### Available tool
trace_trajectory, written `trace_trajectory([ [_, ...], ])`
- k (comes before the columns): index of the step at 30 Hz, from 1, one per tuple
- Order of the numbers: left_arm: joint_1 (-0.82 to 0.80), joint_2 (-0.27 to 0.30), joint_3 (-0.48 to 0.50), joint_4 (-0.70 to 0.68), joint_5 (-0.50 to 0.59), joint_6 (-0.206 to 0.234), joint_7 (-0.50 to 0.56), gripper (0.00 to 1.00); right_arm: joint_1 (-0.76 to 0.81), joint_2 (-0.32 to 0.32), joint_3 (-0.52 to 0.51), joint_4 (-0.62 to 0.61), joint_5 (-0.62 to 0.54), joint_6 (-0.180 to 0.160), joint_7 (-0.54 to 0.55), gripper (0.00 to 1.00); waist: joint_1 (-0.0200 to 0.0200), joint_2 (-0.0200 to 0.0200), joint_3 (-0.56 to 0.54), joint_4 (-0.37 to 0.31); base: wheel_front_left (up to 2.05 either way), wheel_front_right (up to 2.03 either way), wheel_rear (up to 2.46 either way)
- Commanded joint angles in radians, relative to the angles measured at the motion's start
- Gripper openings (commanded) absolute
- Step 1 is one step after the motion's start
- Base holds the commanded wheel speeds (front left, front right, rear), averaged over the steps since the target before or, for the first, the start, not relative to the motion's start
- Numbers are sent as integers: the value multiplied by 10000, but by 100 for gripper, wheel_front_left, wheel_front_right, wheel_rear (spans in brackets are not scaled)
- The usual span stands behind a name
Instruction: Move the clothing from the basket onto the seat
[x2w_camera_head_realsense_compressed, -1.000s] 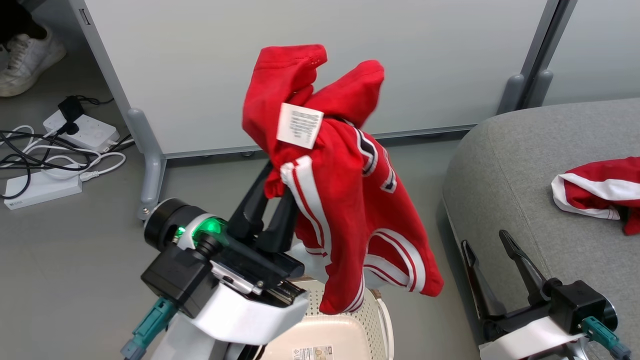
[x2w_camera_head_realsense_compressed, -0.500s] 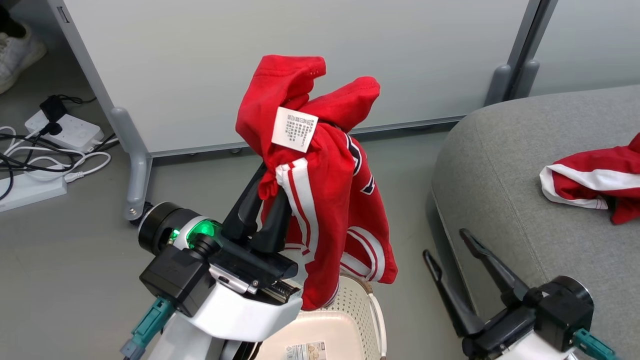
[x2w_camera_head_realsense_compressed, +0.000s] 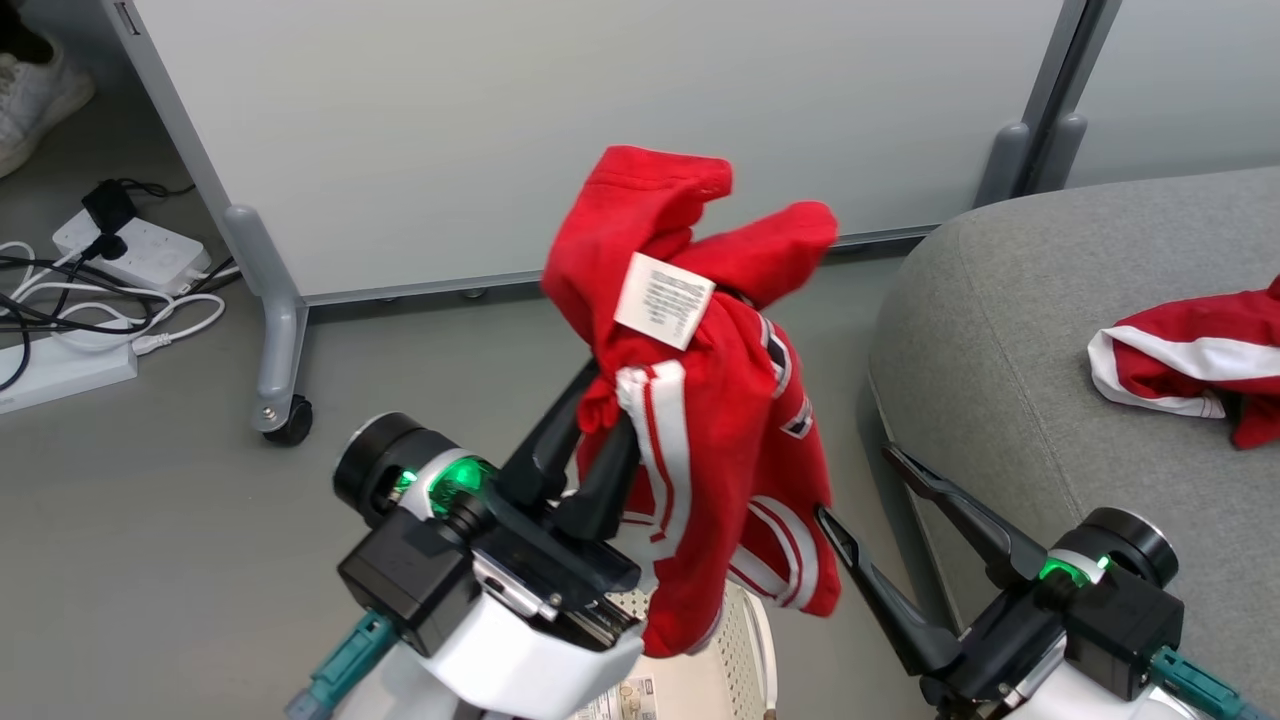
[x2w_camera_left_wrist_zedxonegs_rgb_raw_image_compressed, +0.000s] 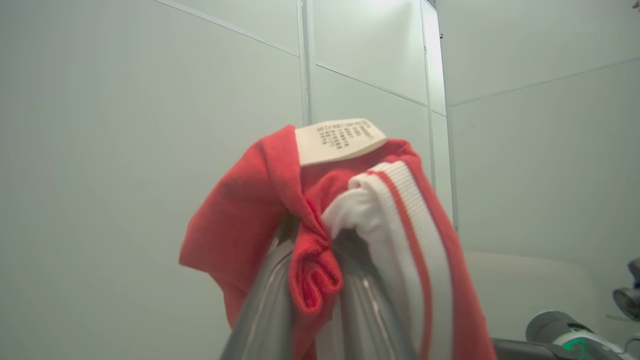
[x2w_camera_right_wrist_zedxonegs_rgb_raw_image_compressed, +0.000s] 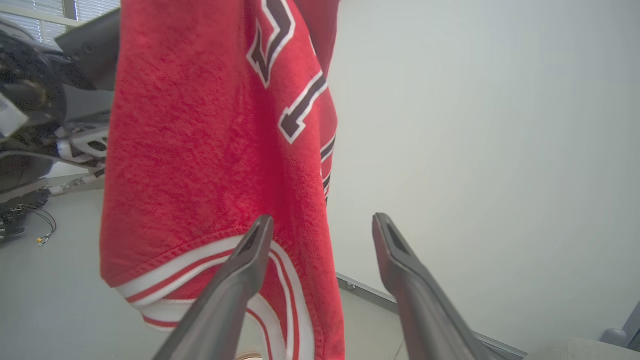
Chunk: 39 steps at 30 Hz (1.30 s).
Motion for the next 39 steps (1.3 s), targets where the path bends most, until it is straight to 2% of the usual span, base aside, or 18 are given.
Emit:
trace_trajectory([
  [1,82,25,-149,8,58,-102,-7,0,-200,-77,3,103,18,2,-44,100,1,-1,35,55,0,0,0],
  [11,-52,47,-1075,49,444,-257,-6,0,-1038,-423,959,618,33,2,-44,100,1,-1,128,230,0,0,0],
  [18,-412,636,-2296,240,172,-245,-7,0,-1802,-791,2100,944,-193,2,-44,100,1,-1,138,245,0,0,0],
  [24,-464,734,-2504,187,-4,-246,-7,0,-2107,-723,2536,1206,8,2,-44,100,1,-1,68,299,0,0,0],
  [25,-463,718,-2506,176,-19,-247,-7,0,-2099,-721,2591,1262,69,2,-44,45,1,-1,59,316,0,0,0],
  [26,-459,704,-2508,164,-7,-247,-7,0,-2144,-725,2609,1259,25,2,-44,0,1,-1,53,330,0,0,0],
  [31,-326,675,-2432,195,-47,-247,-7,0,-1960,-594,2458,1265,25,2,-44,0,1,-1,24,369,0,0,0],
  [35,-155,622,-2178,346,-132,-248,-6,0,-1721,-294,1803,1309,7,2,-44,0,1,-1,10,360,0,0,0],
  [39,160,578,-1592,1163,346,-221,-6,0,-1406,41,1050,1220,-54,2,-44,0,1,-1,-33,349,0,0,0],
])
